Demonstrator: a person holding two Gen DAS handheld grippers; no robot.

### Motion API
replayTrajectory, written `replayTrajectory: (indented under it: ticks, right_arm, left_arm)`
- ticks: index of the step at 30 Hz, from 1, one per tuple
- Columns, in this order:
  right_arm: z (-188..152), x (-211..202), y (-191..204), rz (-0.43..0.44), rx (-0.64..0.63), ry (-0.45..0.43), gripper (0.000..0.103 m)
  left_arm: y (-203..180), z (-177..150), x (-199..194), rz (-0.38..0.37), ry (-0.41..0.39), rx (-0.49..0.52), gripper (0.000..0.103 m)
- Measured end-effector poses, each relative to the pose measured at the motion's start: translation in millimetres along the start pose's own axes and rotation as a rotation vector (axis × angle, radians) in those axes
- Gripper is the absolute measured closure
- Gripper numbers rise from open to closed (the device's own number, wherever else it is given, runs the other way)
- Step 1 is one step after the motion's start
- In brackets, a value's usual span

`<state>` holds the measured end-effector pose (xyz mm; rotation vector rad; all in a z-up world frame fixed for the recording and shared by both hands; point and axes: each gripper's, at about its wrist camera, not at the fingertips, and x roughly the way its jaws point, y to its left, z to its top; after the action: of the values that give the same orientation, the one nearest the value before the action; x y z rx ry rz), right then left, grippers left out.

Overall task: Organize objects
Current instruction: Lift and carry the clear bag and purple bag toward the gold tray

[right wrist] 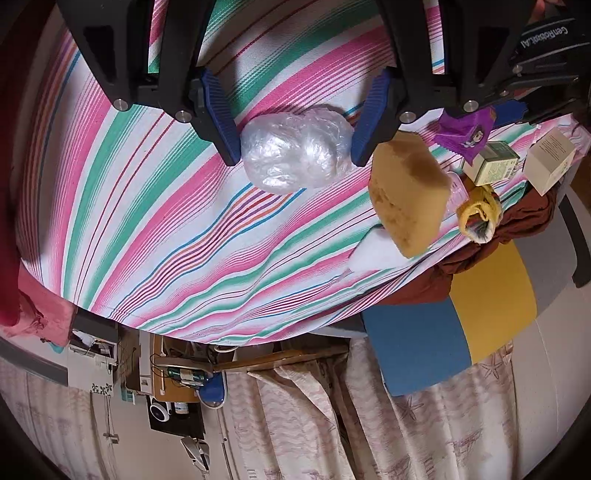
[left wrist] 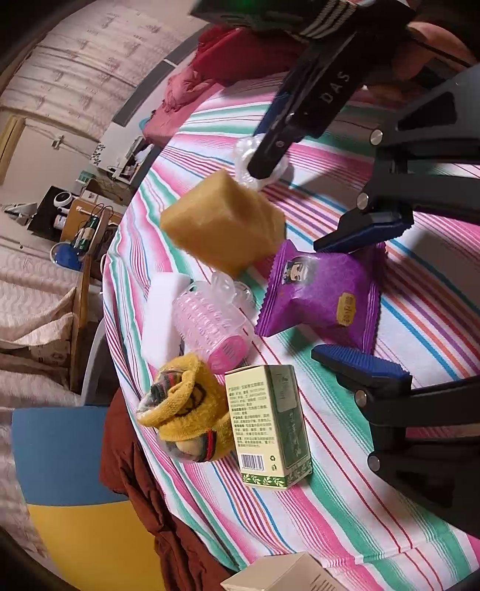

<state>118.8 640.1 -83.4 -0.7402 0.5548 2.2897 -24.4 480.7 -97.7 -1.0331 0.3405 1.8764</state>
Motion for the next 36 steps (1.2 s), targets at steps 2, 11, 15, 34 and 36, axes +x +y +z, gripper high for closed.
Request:
replayTrajectory:
  ticks: [2,11,15,34,36]
  right_arm:
    - [0,-1,2,-0.008,-0.012,-0.006,0.042]
    - [-2,-14,10,-0.021,-0.058,-0.056,0.043]
    - [-6,-23,18,-0.031,-0.097,-0.080,0.043]
    - [-38,-47,59,0.027,-0.220,-0.019,0.043]
    - [-46,-53,65,0.063,-0.213,-0.001,0.043]
  left_arm:
    - [-4,-3,-2,0.022,-0.004,0.022,0.053]
    - [7,-30,-34,0.063,-0.067,-0.027,0.054]
    - [18,-41,-49,0.075,-0.102,-0.069,0.054]
    - [43,-87,-90,0.032,-0.111,-0.137,0.054]
    - [49,-95,-97,0.022,-0.116,-0.144,0.055]
